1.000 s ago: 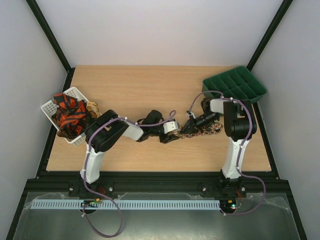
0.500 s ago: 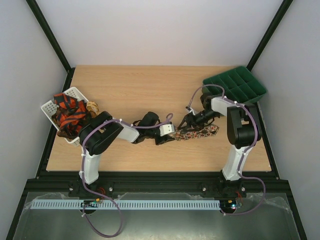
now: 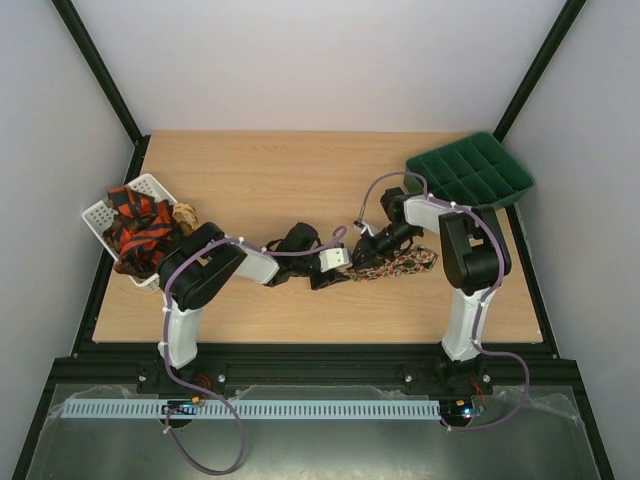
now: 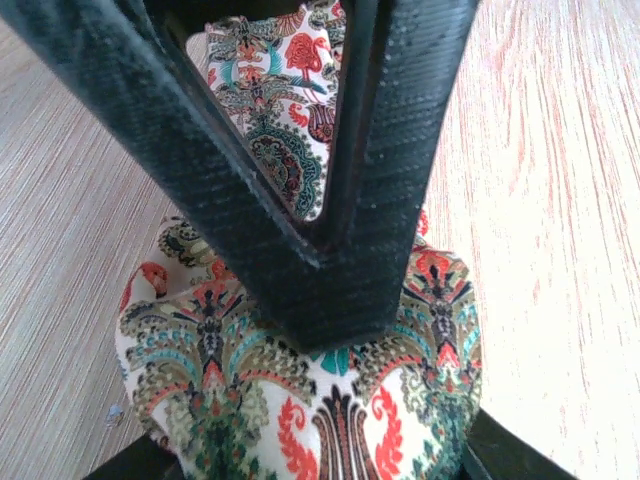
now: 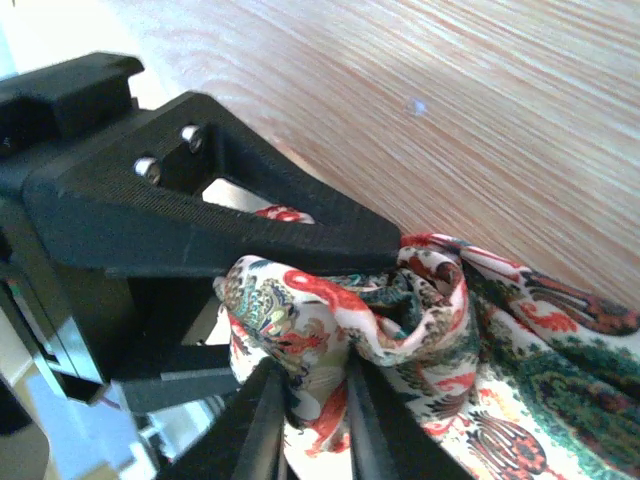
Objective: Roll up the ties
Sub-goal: Roll the tie at the center of the board.
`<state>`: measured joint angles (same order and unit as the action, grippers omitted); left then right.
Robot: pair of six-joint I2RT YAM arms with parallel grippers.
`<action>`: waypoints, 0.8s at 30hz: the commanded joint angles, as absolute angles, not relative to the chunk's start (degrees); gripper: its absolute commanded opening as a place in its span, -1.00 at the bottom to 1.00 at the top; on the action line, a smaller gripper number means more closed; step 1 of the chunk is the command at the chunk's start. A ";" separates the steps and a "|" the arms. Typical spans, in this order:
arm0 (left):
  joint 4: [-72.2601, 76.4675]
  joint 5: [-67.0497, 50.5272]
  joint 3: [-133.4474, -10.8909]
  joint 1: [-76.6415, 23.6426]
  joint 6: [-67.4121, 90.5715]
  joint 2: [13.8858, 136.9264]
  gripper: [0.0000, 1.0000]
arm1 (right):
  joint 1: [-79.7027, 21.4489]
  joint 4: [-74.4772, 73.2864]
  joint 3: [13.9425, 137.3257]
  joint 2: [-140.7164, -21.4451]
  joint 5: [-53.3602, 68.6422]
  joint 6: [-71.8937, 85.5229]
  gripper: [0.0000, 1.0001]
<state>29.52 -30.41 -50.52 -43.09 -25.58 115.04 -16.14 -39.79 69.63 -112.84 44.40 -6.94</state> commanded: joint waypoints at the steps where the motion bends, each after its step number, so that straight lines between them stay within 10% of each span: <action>1: 20.18 -29.15 -49.34 -42.89 -26.89 116.38 -0.23 | -16.22 -40.05 70.13 -115.65 37.46 -6.94 -0.79; 14: 25.54 -31.78 -49.65 -42.19 -24.62 113.09 0.49 | -9.59 -41.63 66.80 -117.14 35.96 -7.81 -0.97; 24: 32.59 -32.92 -51.58 -43.14 -19.25 115.37 0.60 | -7.18 -40.08 66.76 -118.92 33.44 -7.27 -0.97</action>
